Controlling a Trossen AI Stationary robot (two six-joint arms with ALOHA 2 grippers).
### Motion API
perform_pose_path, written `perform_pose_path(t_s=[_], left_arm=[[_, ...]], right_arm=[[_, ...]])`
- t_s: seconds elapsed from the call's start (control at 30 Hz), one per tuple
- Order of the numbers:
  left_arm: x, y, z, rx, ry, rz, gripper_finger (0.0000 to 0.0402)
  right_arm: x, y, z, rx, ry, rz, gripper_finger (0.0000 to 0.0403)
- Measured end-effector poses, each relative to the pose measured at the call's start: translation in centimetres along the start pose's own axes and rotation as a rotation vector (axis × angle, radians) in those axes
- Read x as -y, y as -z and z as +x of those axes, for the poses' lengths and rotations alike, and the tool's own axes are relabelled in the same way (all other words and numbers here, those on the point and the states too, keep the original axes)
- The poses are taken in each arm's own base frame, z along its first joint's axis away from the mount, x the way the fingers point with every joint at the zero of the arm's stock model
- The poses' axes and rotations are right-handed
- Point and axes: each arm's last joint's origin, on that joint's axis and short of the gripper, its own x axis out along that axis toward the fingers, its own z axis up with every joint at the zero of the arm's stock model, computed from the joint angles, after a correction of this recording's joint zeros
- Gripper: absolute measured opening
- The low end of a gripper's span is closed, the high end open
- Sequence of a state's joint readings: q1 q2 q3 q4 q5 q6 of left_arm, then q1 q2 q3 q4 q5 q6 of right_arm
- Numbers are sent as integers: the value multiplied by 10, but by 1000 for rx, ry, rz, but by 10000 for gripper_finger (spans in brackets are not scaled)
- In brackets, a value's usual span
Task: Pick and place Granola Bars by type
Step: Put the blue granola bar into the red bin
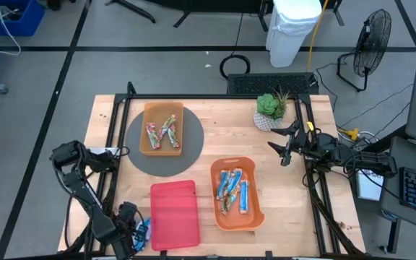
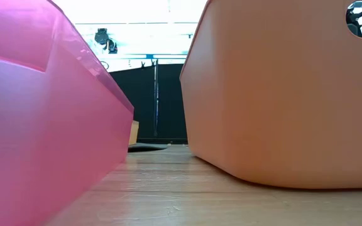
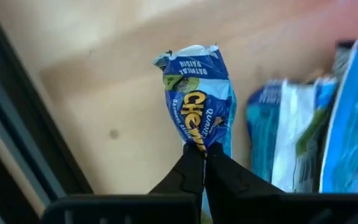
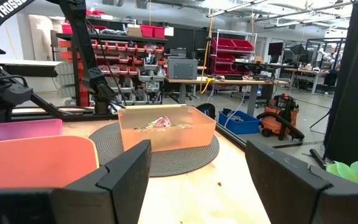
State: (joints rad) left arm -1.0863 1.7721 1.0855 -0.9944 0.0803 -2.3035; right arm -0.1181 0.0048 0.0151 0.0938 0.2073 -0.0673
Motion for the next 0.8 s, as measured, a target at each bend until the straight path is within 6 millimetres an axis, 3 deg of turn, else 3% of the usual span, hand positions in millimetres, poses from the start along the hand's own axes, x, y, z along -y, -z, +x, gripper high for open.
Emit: perform_pose_path(t_s=[0.17, 0.4, 0.5, 0.63, 0.8], left_arm=[[-7, -8, -9, 79, 10, 45, 4], [-30, -25, -55, 152, 7, 51, 2], [-37, -34, -80, 249, 89, 43, 2], [-39, -46, -107, 319, 329, -25, 2], [-27, -70, -116, 388, 369, -36, 2]], right_arm=[[0, 0, 0, 0, 0, 0, 251], [0, 0, 0, 0, 0, 0, 251], [0, 0, 0, 0, 0, 0, 251], [0, 0, 0, 0, 0, 0, 251], [0, 0, 0, 0, 0, 0, 251]])
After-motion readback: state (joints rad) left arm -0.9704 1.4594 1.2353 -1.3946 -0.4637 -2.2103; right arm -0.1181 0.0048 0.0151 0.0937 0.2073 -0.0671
